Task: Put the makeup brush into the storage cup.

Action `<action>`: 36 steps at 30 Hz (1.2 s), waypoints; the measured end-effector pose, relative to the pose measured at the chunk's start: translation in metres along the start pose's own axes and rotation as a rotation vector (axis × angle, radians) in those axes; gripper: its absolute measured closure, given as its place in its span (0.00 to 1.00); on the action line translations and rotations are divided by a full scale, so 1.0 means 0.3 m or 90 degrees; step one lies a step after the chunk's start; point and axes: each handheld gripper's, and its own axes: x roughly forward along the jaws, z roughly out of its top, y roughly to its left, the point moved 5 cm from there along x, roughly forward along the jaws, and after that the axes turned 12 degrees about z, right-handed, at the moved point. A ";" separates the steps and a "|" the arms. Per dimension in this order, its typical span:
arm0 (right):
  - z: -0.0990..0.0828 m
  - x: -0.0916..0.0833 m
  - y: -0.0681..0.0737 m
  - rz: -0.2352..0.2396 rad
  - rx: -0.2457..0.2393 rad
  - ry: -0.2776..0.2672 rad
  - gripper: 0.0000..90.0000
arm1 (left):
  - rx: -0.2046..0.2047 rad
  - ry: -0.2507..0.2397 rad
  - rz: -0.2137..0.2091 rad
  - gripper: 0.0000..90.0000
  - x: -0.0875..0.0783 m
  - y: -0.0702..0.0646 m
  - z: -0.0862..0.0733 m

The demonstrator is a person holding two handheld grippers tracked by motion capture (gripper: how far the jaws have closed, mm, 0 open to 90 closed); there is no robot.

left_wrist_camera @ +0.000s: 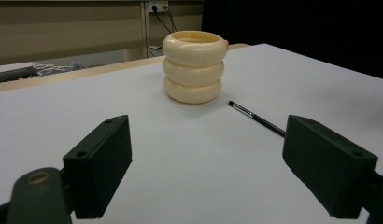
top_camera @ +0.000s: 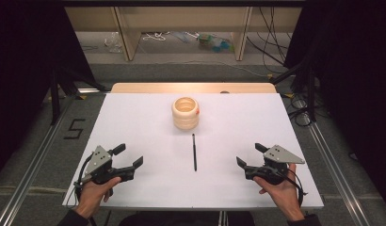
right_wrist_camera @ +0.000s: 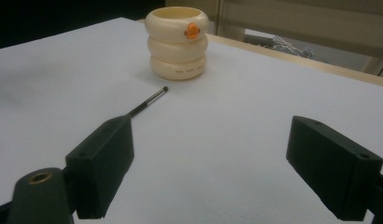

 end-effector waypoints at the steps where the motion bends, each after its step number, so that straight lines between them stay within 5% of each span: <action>1: 0.000 0.000 0.000 0.000 0.000 0.000 0.18 | 0.000 0.000 0.000 0.17 0.000 0.000 0.001; 14: 0.006 0.012 -0.004 0.002 0.011 0.000 0.19 | -0.011 -0.002 -0.010 0.18 -0.003 -0.020 0.006; 27: 0.061 0.046 0.031 0.054 0.008 0.074 0.22 | -0.027 0.004 0.003 0.18 -0.007 -0.032 0.009; 36: 0.112 0.126 0.037 0.070 0.010 0.112 0.24 | -0.019 0.004 -0.003 0.18 0.001 -0.043 0.007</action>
